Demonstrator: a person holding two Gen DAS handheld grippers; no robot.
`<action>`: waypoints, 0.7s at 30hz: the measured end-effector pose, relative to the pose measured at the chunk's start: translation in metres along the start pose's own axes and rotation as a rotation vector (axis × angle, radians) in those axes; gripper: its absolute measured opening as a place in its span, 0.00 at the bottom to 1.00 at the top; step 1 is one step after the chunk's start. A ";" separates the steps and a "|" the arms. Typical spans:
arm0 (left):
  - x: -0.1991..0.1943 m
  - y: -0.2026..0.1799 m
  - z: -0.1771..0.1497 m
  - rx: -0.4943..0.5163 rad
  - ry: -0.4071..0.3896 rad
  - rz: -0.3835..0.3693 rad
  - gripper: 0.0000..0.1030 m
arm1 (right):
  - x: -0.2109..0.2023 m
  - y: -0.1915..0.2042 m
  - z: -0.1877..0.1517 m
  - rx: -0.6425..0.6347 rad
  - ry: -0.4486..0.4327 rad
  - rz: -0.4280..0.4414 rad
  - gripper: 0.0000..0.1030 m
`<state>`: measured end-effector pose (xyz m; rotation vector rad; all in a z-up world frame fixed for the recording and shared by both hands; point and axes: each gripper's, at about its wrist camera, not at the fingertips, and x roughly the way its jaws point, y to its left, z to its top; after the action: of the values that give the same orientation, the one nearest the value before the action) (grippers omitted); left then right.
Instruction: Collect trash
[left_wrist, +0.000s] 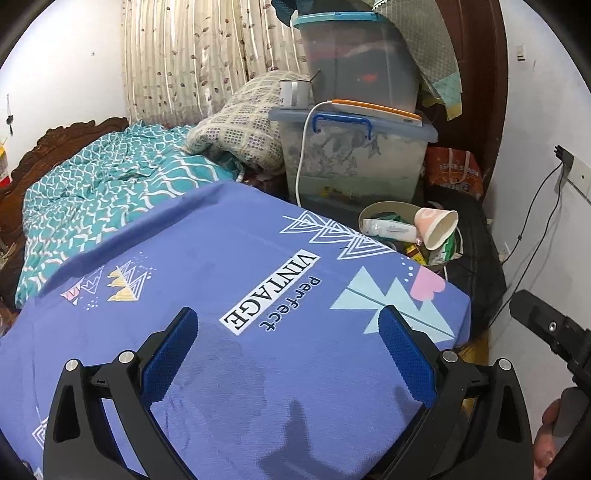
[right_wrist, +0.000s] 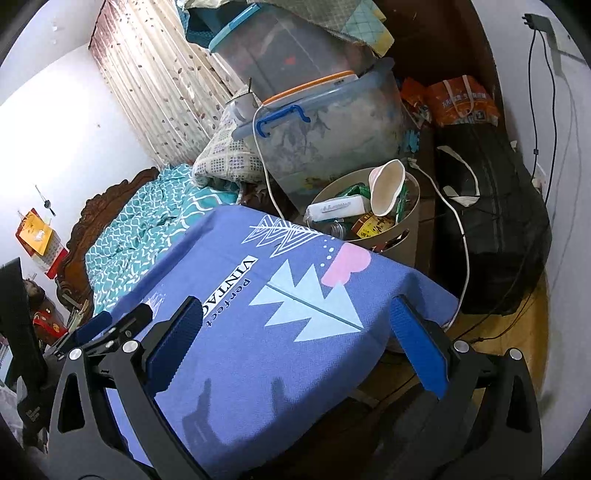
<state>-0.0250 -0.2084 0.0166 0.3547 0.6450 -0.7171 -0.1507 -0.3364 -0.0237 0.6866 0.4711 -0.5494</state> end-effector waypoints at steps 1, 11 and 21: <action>-0.001 -0.001 0.001 -0.001 -0.004 0.007 0.92 | 0.000 0.000 0.000 0.001 -0.001 -0.001 0.97; -0.003 -0.011 0.004 0.023 -0.023 0.043 0.92 | -0.001 -0.014 -0.002 0.037 -0.007 -0.005 0.97; -0.008 -0.032 0.002 0.095 -0.065 0.040 0.92 | -0.003 -0.024 -0.003 0.053 -0.008 -0.011 0.97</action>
<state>-0.0515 -0.2282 0.0212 0.4289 0.5420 -0.7195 -0.1680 -0.3489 -0.0355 0.7325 0.4545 -0.5761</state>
